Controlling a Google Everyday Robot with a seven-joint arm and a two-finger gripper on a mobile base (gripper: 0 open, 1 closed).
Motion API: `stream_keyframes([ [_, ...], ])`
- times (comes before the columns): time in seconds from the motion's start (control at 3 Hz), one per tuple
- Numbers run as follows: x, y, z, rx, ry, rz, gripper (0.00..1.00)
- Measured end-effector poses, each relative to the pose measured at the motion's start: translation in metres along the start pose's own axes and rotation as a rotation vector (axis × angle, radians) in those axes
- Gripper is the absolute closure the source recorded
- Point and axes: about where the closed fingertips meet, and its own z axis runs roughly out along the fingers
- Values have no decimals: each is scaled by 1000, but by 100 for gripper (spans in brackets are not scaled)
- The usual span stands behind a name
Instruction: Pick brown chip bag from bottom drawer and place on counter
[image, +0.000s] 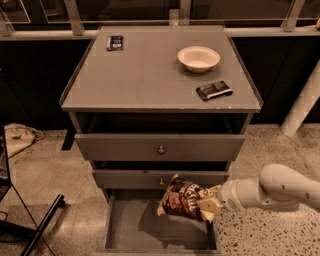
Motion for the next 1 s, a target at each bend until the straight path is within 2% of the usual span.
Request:
stream_keyframes([
  [0.33,-34,4,-31,44,-13,-22,100],
  [0.67,-34,4,-31,44,-13,-22,100],
  [1.0,-42,22,-39,26,7,-46,100],
])
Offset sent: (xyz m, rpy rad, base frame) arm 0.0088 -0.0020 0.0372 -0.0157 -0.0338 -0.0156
